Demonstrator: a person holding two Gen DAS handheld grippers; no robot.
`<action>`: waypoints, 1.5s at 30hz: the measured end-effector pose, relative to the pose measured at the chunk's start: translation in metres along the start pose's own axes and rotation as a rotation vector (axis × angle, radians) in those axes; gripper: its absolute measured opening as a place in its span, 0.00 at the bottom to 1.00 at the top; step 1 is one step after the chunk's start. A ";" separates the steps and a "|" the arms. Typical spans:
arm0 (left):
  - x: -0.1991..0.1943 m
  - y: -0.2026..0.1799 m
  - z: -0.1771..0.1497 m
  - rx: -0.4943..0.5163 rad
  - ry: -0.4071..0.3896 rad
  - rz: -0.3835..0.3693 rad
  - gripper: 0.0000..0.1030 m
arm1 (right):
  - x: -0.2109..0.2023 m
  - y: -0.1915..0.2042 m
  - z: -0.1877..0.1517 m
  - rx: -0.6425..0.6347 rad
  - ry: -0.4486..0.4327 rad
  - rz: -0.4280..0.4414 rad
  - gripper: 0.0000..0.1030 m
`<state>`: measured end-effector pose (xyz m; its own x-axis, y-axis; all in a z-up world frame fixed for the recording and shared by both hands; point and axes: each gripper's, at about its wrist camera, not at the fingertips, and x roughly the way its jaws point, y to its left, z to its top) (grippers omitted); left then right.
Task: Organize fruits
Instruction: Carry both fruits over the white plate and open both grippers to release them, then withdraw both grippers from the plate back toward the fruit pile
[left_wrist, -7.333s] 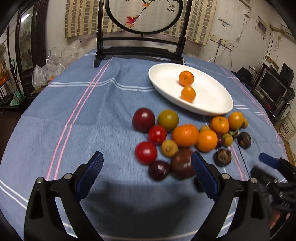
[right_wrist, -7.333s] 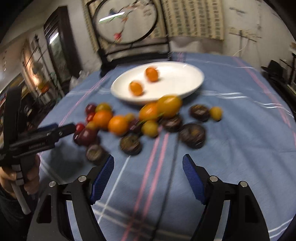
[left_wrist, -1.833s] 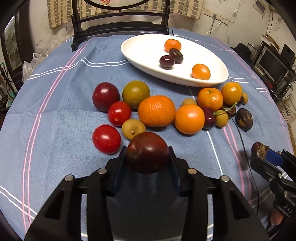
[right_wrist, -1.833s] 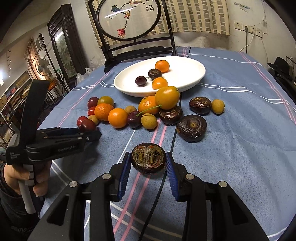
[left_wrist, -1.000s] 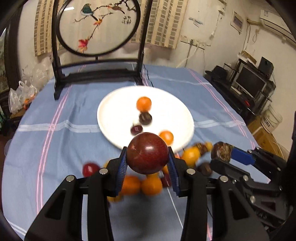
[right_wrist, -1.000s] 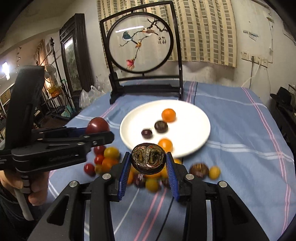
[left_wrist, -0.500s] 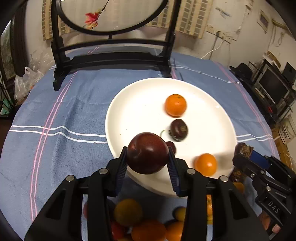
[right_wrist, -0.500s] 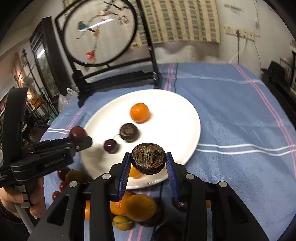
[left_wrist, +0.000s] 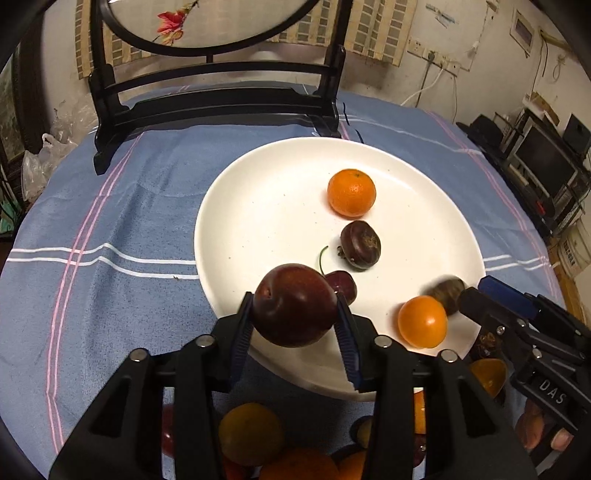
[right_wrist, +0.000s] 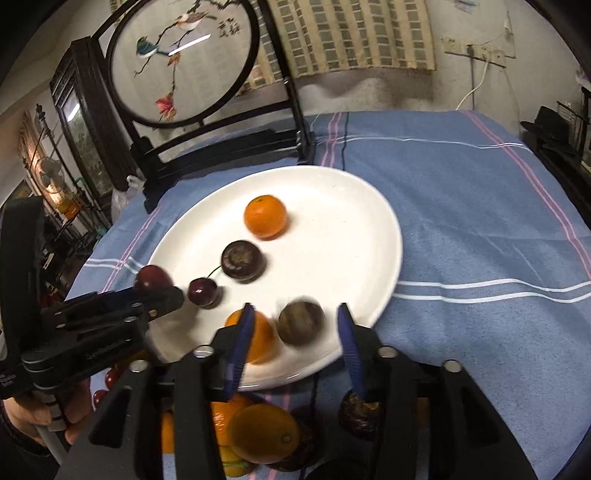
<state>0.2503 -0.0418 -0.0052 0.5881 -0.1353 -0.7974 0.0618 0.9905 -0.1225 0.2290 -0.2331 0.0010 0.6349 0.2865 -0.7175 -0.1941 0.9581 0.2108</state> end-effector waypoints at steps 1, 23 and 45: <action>-0.005 0.000 0.000 -0.006 -0.022 0.002 0.55 | -0.002 -0.001 -0.001 0.001 -0.005 -0.005 0.53; -0.093 0.015 -0.092 0.022 -0.128 0.003 0.84 | -0.070 0.000 -0.082 -0.044 0.008 -0.019 0.57; -0.087 0.040 -0.134 0.020 -0.042 -0.002 0.84 | -0.033 0.001 -0.091 -0.088 0.122 -0.184 0.43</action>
<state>0.0939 0.0068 -0.0201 0.6211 -0.1368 -0.7717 0.0789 0.9906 -0.1120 0.1402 -0.2419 -0.0353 0.5718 0.0993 -0.8144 -0.1511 0.9884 0.0144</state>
